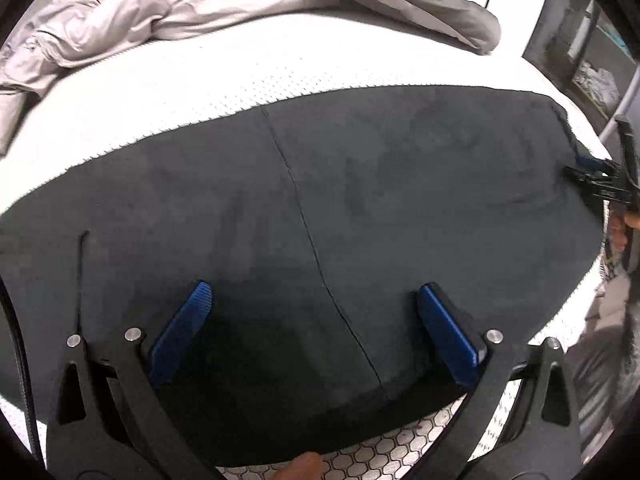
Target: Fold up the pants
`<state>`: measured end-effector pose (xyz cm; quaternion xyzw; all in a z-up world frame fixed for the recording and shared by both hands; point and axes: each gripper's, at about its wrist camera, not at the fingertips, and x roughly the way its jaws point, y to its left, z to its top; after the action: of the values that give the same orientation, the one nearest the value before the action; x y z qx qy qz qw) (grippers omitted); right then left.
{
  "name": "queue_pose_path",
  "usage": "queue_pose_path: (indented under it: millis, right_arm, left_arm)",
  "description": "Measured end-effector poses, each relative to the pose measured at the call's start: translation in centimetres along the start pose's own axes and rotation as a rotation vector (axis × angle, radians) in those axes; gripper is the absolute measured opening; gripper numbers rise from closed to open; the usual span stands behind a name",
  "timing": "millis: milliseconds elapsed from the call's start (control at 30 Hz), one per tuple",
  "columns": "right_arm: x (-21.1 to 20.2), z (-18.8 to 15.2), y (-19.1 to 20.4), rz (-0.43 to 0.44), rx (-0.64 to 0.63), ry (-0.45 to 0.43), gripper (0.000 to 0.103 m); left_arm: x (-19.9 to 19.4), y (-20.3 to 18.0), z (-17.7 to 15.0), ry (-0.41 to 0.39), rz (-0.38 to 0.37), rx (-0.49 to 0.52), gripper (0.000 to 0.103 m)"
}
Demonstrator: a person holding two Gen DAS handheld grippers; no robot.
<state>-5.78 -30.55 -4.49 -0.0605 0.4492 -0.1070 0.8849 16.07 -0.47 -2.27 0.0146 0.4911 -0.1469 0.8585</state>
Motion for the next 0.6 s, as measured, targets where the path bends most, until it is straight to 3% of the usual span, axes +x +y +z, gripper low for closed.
queue_pose_path:
  millis: [67,167,233,300,400,533,600]
  right_arm:
    - [-1.1,0.3,1.5,-0.025,-0.01,-0.019,0.092]
    - [-2.6,1.1,4.3,0.119,-0.029,-0.071,0.092]
    - [-3.0,1.8,8.1,0.218,-0.083,-0.084,0.092]
    - [-2.5,2.3,11.2,0.248,-0.142,-0.067,0.092]
    - [0.1,2.6,14.3,0.216,-0.2,0.007,0.092]
    - [1.9,3.5,13.0,0.201,-0.179,0.025,0.093]
    - [1.8,3.8,10.3,0.06,-0.162,0.007,0.094]
  left_arm:
    - [-0.9,-1.1,0.8,-0.036,-0.042,0.004,0.102]
    - [-1.3,-4.0,2.0,-0.076,-0.108,0.042,0.102]
    - [-0.3,-6.3,2.7,-0.054,-0.138,0.071,0.102]
    - [1.7,-8.4,3.4,0.003,-0.12,0.108,0.102]
    - [4.7,-9.4,4.1,0.071,-0.064,0.111,0.102]
    - [4.3,-8.0,3.6,0.069,-0.039,0.086,0.102]
    - [3.3,-4.9,2.8,0.053,0.032,0.056,0.103]
